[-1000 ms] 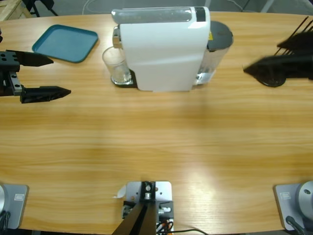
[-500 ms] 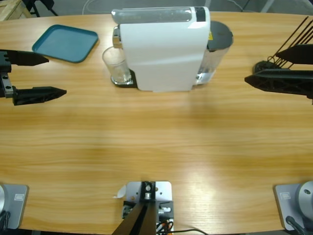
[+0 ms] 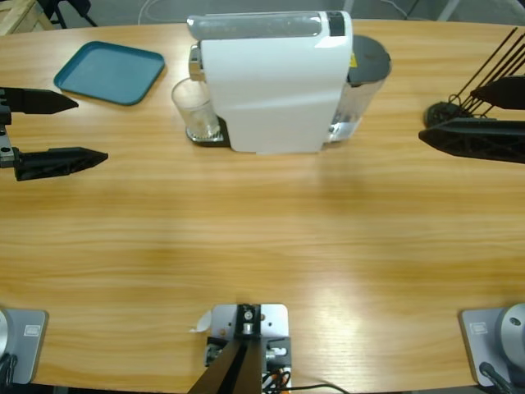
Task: Pour coffee
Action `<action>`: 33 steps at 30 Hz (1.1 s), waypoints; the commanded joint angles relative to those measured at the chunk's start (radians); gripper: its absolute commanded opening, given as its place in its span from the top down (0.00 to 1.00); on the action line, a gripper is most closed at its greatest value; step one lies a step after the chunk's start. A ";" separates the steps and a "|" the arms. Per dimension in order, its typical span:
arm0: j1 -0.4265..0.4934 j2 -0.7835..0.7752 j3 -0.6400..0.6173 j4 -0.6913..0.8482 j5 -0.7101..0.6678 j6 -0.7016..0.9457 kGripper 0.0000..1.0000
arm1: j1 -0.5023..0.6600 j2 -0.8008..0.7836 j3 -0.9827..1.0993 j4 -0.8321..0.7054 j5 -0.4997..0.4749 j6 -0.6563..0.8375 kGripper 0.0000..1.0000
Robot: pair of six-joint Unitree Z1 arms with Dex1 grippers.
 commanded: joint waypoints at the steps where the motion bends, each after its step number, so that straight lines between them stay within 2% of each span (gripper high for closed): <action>1: -0.009 0.001 0.028 -0.007 -0.010 -0.011 0.00 | 0.008 0.005 -0.003 0.026 0.013 0.000 0.00; 33: 0.003 0.005 0.008 -0.007 -0.009 -0.059 0.00 | 0.008 -0.022 0.048 -0.007 -0.007 -0.035 0.00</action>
